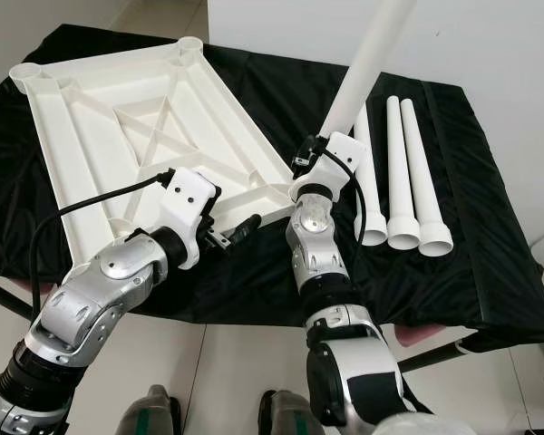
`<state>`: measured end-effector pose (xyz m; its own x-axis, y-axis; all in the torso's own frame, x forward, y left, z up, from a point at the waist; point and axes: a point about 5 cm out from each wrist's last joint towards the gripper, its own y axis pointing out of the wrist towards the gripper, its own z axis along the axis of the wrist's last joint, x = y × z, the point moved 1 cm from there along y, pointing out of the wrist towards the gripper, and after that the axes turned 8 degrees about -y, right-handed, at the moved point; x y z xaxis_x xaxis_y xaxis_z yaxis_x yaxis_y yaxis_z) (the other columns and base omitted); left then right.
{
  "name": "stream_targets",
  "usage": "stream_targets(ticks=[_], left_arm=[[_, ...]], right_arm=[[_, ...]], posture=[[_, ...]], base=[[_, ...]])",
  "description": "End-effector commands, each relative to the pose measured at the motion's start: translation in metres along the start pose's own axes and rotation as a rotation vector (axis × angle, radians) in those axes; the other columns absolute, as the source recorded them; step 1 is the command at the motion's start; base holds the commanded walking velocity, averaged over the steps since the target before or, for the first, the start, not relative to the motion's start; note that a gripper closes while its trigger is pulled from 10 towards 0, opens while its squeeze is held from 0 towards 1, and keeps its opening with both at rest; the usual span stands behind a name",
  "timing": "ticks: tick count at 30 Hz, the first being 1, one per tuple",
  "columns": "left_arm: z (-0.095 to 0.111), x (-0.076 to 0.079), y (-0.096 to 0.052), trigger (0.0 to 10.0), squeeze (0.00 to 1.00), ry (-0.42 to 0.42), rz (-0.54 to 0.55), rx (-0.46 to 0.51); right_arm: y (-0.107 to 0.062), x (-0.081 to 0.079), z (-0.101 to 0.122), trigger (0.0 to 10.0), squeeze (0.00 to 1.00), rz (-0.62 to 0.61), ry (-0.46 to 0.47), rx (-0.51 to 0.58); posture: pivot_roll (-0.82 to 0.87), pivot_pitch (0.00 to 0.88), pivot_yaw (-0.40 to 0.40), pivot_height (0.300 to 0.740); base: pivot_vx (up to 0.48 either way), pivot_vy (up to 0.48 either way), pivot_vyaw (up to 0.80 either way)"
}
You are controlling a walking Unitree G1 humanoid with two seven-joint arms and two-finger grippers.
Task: Building children table
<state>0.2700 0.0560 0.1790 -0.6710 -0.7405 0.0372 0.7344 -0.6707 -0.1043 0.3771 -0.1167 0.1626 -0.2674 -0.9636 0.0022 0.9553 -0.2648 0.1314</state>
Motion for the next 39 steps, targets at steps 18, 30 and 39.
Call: stream_targets(ticks=[18,30,39], left_arm=[[-0.002,0.012,0.002,10.0,0.00,-0.008,-0.083,-0.012],[-0.002,0.014,0.003,10.0,0.00,-0.014,-0.082,-0.006],[-0.003,0.016,0.003,10.0,0.00,-0.019,-0.078,-0.001]], right_arm=[[0.003,0.008,-0.031,10.0,0.00,-0.077,-0.007,-0.220],[0.009,0.001,-0.030,10.0,0.00,0.053,-0.285,-0.181],[-0.002,0.024,-0.050,10.0,0.00,-0.012,-0.117,-0.234]], posture=[[0.06,0.055,-0.050,0.740],[0.06,0.045,-0.064,0.740],[0.06,0.039,-0.070,0.740]], base=[[0.000,0.000,0.00],[0.000,0.000,0.00],[0.000,0.000,0.00]])
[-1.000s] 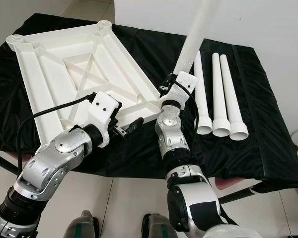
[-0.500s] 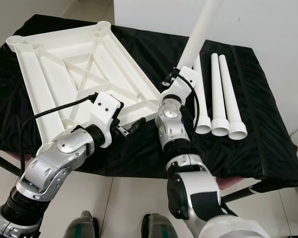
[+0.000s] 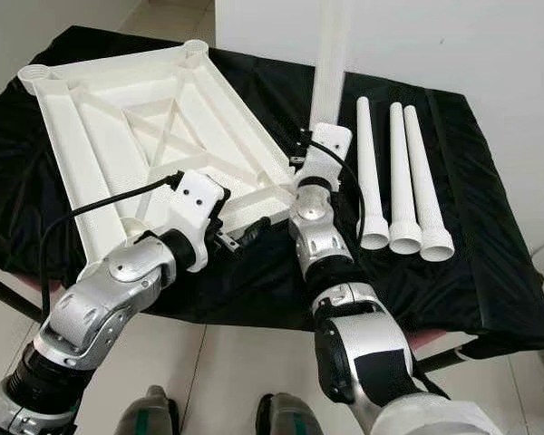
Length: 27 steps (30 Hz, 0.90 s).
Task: Building children table
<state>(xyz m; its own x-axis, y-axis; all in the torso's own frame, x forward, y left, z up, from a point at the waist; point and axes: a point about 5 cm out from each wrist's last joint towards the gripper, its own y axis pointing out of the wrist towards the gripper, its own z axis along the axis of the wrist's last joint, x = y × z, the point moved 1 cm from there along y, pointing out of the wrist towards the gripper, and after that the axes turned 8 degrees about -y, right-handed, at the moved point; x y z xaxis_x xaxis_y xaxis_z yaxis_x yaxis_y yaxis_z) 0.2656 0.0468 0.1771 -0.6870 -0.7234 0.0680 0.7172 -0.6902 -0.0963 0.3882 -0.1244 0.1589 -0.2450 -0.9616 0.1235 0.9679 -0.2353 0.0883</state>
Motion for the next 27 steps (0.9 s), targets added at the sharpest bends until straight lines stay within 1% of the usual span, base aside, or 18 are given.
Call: stream_targets(ticks=[1,3,4,7,10,11,14,15,17,20,21,23,24,25,26,27], left_arm=[[-0.001,0.006,0.000,10.0,0.00,0.009,-0.051,-0.009],[-0.002,0.006,0.000,10.0,0.00,0.009,-0.053,-0.009],[-0.002,0.006,0.000,10.0,0.00,0.010,-0.055,-0.009],[-0.002,0.006,0.000,10.0,0.00,0.012,-0.058,-0.009],[-0.001,0.006,0.001,10.0,0.00,0.013,-0.062,-0.009],[-0.001,0.006,0.001,10.0,0.00,0.013,-0.065,-0.010],[-0.002,0.006,0.001,10.0,0.00,0.013,-0.067,-0.011],[-0.002,0.007,0.001,10.0,0.00,0.014,-0.069,-0.011],[-0.002,0.007,0.001,10.0,0.00,0.014,-0.069,-0.012],[-0.002,0.007,0.001,10.0,0.00,0.014,-0.069,-0.012],[-0.002,0.006,0.001,10.0,0.00,0.014,-0.067,-0.012],[-0.002,0.006,0.001,10.0,0.00,0.014,-0.067,-0.012],[-0.001,0.006,0.001,10.0,0.73,0.002,-0.068,-0.010],[-0.001,0.006,0.000,10.0,1.00,-0.035,-0.076,-0.007],[0.000,0.005,0.000,10.0,1.00,-0.062,-0.082,-0.005],[0.000,0.006,-0.001,10.0,1.00,-0.070,-0.094,-0.003]], right_arm=[[-0.013,0.016,-0.049,10.0,0.00,-0.045,0.023,-0.202],[-0.015,0.023,-0.058,10.0,0.00,-0.067,0.135,-0.251],[-0.016,0.026,-0.062,10.0,0.00,-0.071,0.136,-0.268],[-0.017,0.029,-0.067,10.0,0.00,-0.077,0.131,-0.293],[-0.017,0.030,-0.069,10.0,0.00,-0.072,0.120,-0.300],[-0.017,0.030,-0.068,10.0,0.00,-0.067,0.103,-0.294],[-0.017,0.028,-0.068,10.0,0.00,-0.057,0.099,-0.289],[-0.017,0.028,-0.067,10.0,0.00,-0.052,0.079,-0.274],[-0.018,0.026,-0.065,10.0,0.00,-0.027,0.073,-0.255],[-0.018,0.022,-0.063,10.0,0.00,0.003,0.095,-0.242],[-0.019,0.018,-0.060,10.0,0.00,0.037,0.120,-0.223],[-0.019,0.018,-0.060,10.0,0.00,0.037,0.120,-0.223],[-0.019,0.014,-0.057,10.0,0.00,0.067,0.131,-0.200],[-0.019,0.012,-0.054,10.0,0.00,0.090,0.134,-0.184],[-0.018,0.011,-0.052,10.0,0.00,0.100,0.132,-0.176],[-0.017,0.011,-0.049,10.0,0.00,0.109,0.125,-0.164]], posture=[[0.06,0.039,-0.070,0.740],[0.05,0.035,-0.069,0.740],[0.05,0.033,-0.067,0.740],[0.04,0.031,-0.063,0.740],[0.04,0.028,-0.059,0.740],[0.04,0.028,-0.059,0.740],[0.04,0.028,-0.057,0.740],[0.04,0.026,-0.057,0.740],[0.04,0.026,-0.057,0.740],[0.04,0.026,-0.057,0.740],[0.04,0.029,-0.059,0.740],[0.04,0.029,-0.059,0.740],[0.04,0.030,-0.060,0.740],[0.04,0.031,-0.060,0.740],[0.04,0.031,-0.060,0.740],[0.04,0.034,-0.063,0.740]], base=[[0.000,0.000,0.00],[0.000,0.000,0.00],[0.000,0.000,0.00],[0.000,0.000,0.00],[0.000,0.000,0.00],[0.000,0.000,0.00],[0.000,0.000,0.00],[0.000,0.000,0.00],[0.000,0.000,0.00],[0.000,0.000,0.00],[0.000,0.000,0.00],[0.000,0.000,0.00],[0.000,0.000,0.00],[0.000,0.000,0.00],[0.000,0.000,0.00],[0.000,0.000,0.00]])
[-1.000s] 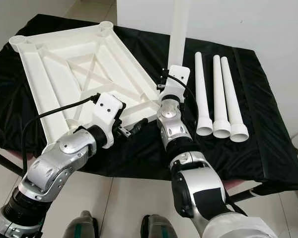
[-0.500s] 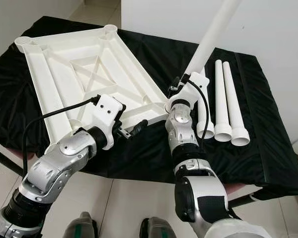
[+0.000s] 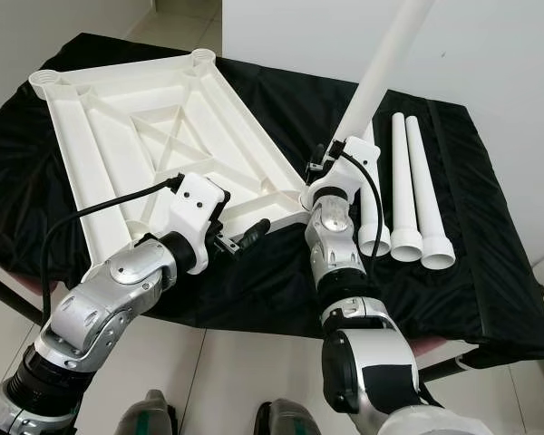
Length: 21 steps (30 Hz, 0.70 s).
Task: Building children table
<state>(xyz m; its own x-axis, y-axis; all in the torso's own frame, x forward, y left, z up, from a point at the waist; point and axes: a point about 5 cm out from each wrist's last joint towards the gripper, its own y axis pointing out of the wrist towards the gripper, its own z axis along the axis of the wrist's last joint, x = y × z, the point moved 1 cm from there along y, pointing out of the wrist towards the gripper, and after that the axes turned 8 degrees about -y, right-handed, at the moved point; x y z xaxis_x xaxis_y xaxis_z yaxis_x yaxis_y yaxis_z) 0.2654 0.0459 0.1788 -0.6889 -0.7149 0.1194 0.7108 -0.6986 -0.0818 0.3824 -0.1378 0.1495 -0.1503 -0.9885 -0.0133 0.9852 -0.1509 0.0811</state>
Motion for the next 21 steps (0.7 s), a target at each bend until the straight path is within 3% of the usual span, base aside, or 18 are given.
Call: stream_targets(ticks=[1,6,12,13,15,16,21], left_arm=[[-0.001,0.005,-0.001,10.0,1.00,-0.019,-0.089,-0.017],[0.002,0.005,-0.001,10.0,1.00,0.003,-0.109,-0.014],[0.013,-0.007,0.000,10.0,1.00,0.076,-0.093,0.016],[0.015,-0.008,0.001,10.0,0.33,0.082,-0.092,0.021],[0.018,-0.011,0.001,10.0,0.33,0.093,-0.089,0.027],[0.023,-0.016,0.001,10.0,0.00,0.107,-0.077,0.036],[0.034,-0.026,0.001,10.0,0.00,0.126,-0.052,0.061]], right_arm=[[-0.013,0.002,-0.037,10.0,0.00,0.016,-0.016,-0.156],[-0.009,-0.001,-0.027,10.0,0.00,0.057,-0.032,-0.119],[-0.001,-0.008,-0.007,10.0,0.00,0.138,-0.023,-0.054],[0.000,-0.008,-0.003,10.0,0.00,0.145,-0.014,-0.046],[0.002,-0.008,0.004,10.0,0.00,0.162,-0.001,-0.020],[0.005,-0.009,0.014,10.0,0.00,0.185,0.027,0.008],[0.011,-0.010,0.034,10.0,0.00,0.260,0.060,0.058]], posture=[[0.04,0.034,-0.063,0.740],[0.04,0.040,-0.069,0.740],[0.04,0.042,-0.082,0.740],[0.04,0.042,-0.085,0.740],[0.04,0.040,-0.088,0.740],[0.04,0.038,-0.090,0.740],[0.04,0.034,-0.095,0.740]], base=[[0.000,0.000,0.00],[0.000,0.000,0.00],[0.000,0.000,0.00],[0.000,0.000,0.00],[0.000,0.000,0.00],[0.000,0.000,0.00],[0.000,0.000,0.00]])
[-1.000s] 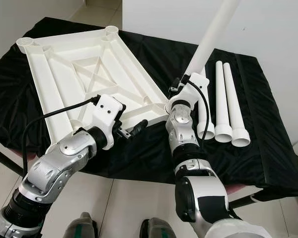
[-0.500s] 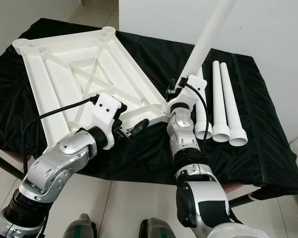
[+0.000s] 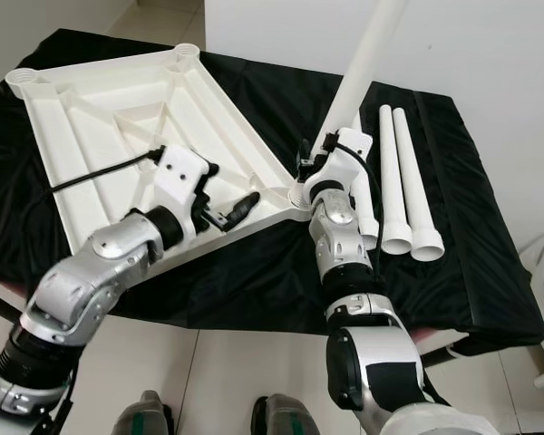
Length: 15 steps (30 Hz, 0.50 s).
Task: Building children table
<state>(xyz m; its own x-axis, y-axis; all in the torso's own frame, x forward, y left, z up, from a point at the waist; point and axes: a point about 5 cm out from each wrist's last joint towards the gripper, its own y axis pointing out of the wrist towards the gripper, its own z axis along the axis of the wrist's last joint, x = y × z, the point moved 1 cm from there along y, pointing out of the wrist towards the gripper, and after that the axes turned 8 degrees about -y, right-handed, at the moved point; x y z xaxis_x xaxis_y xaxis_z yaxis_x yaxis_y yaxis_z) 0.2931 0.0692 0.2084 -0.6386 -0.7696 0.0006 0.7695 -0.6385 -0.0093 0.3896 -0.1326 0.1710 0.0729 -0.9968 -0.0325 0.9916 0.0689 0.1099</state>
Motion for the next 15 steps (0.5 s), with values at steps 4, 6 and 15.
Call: stream_targets(ticks=[4,6,15], left_arm=[[0.032,-0.003,0.007,10.0,0.00,-0.035,-0.157,0.093],[0.040,-0.004,0.010,10.0,0.00,-0.043,-0.172,0.119],[0.066,0.012,0.017,10.0,0.00,-0.086,-0.327,0.186]], right_arm=[[0.009,-0.009,0.037,10.0,0.00,0.258,-0.043,0.087],[0.009,-0.011,0.040,10.0,0.00,0.317,-0.081,0.092],[0.001,-0.018,0.043,10.0,0.00,0.508,-0.156,0.095]], posture=[[0.04,0.025,-0.102,0.740],[0.04,0.022,-0.104,0.740],[0.04,0.012,-0.105,0.740]], base=[[0.000,0.000,0.00],[0.000,0.000,0.00],[0.000,0.000,0.00]])
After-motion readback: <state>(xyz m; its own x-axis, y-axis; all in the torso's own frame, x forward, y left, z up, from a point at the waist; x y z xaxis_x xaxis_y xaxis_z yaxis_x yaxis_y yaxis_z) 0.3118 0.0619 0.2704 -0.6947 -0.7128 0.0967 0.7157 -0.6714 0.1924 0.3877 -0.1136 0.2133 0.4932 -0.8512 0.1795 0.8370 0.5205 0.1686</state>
